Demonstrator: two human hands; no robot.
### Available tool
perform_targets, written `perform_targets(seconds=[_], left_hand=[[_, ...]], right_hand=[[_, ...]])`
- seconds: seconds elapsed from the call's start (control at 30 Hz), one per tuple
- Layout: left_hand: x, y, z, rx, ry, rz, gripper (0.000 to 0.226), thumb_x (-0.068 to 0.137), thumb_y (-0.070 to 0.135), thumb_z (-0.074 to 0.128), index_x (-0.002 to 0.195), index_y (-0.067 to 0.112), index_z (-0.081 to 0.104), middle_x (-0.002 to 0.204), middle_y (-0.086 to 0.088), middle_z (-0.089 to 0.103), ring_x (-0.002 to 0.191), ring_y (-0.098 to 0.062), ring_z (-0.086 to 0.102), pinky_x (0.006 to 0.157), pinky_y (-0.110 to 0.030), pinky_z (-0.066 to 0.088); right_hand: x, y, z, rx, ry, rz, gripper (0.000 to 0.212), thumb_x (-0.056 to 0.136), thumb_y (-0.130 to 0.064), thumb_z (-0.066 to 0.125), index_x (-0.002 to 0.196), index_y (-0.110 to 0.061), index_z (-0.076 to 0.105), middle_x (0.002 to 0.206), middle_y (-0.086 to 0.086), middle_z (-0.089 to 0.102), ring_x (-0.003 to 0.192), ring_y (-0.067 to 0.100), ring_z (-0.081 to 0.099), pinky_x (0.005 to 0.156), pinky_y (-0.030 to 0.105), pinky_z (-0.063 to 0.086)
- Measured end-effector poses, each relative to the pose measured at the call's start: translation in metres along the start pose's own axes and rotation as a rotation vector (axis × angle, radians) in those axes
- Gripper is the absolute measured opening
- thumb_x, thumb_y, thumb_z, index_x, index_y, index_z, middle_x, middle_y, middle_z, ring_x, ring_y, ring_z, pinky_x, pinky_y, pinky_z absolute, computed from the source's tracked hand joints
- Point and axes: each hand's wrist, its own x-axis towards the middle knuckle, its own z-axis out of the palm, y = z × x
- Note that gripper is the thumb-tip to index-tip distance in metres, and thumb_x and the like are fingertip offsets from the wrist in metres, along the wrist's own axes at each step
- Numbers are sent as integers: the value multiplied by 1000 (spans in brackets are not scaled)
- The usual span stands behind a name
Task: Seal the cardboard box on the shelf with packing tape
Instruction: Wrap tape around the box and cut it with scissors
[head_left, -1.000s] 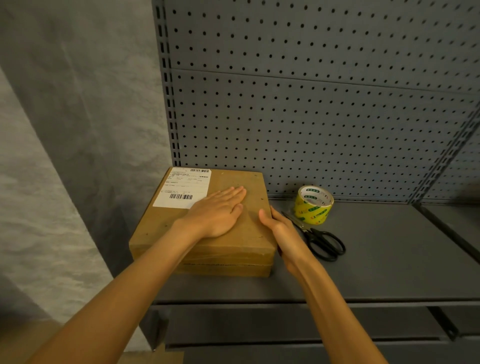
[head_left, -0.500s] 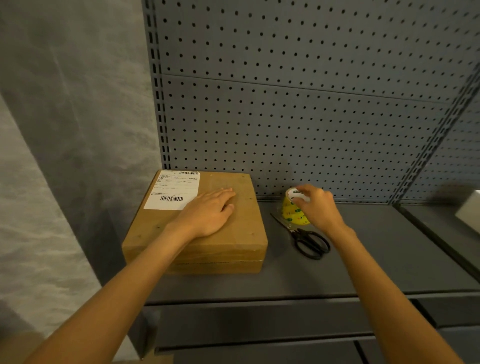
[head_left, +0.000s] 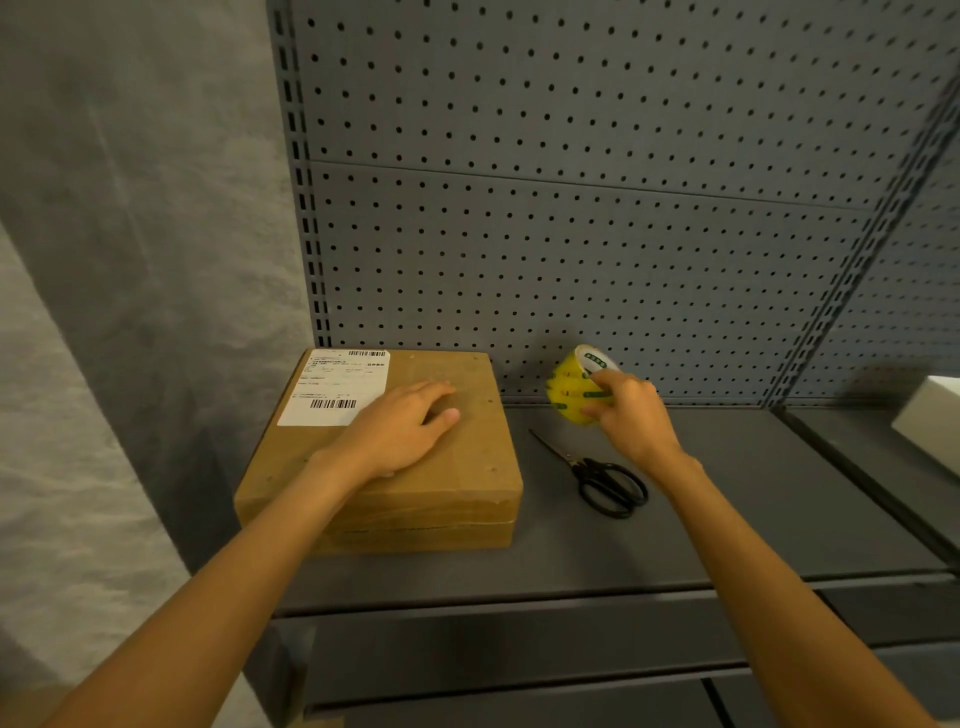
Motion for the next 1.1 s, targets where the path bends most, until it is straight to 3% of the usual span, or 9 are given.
perform_targets(seconds=[0.13, 0.3, 0.43, 0.53, 0.6, 0.67, 0.77, 0.87, 1.1], left_hand=[[-7, 12, 0, -55, 145, 49, 60, 92, 51, 47, 145, 29, 31, 153, 9, 27, 142, -7, 19, 113, -33, 20], [-15, 46, 1, -443, 183, 31, 109, 69, 49, 77, 150, 35, 6, 157, 10, 13, 142, -9, 14, 112, -33, 21], [-13, 49, 1, -710, 256, 50, 108, 59, 40, 86, 146, 34, 21, 149, 10, 31, 135, -8, 30, 106, -27, 29], [-15, 47, 0, -746, 307, 61, 95, 54, 47, 82, 135, 37, 36, 139, 10, 44, 127, -9, 41, 102, -29, 38], [-17, 44, -4, -739, 325, 71, 92, 54, 46, 83, 133, 37, 38, 137, 11, 45, 124, -8, 43, 94, -19, 38], [-18, 39, -10, -668, 349, 95, 91, 56, 41, 85, 134, 34, 39, 135, 11, 46, 120, -6, 44, 90, -15, 37], [-22, 35, -18, -477, 367, 127, 90, 59, 43, 85, 135, 33, 37, 135, 10, 44, 120, -5, 42, 94, -24, 38], [-26, 33, -23, -350, 347, 169, 91, 62, 39, 84, 138, 32, 34, 138, 11, 39, 121, -1, 34, 94, -22, 32], [-34, 28, -25, -259, 316, 191, 93, 65, 41, 82, 141, 30, 30, 142, 12, 35, 122, 5, 27, 100, -20, 28]], right_hand=[[-15, -34, -22, 409, 27, -15, 29, 80, -8, 73, 107, -6, 65, 98, 5, 67, 90, 16, 60, 81, 26, 47], [-41, -71, -33, 907, -83, -52, 19, 77, 4, 71, 80, -14, 64, 75, -9, 71, 72, 3, 66, 69, 17, 52], [-54, -82, -32, 1091, -154, -35, 15, 78, 3, 68, 84, -10, 66, 78, -4, 73, 75, 9, 68, 69, 17, 53], [-58, -84, -31, 1107, -186, -23, 13, 79, 0, 69, 88, -9, 67, 85, 1, 73, 81, 12, 68, 74, 19, 53], [-57, -84, -33, 1081, -195, -17, 19, 77, -3, 71, 93, -11, 67, 89, 0, 72, 83, 9, 67, 75, 18, 53], [-53, -85, -37, 998, -178, 2, 35, 75, -7, 75, 106, -16, 63, 100, -2, 69, 89, 7, 66, 75, 17, 52], [-41, -86, -48, 822, -187, -17, 66, 73, -14, 78, 132, -18, 48, 120, -4, 58, 109, 10, 56, 86, 20, 48], [-32, -93, -58, 694, -282, -128, 80, 72, -16, 80, 140, -21, 39, 130, -7, 51, 120, 8, 46, 99, 27, 41], [-23, -106, -58, 465, -341, -305, 47, 67, -12, 83, 109, -24, 66, 102, -6, 59, 100, 11, 55, 94, 29, 46]])
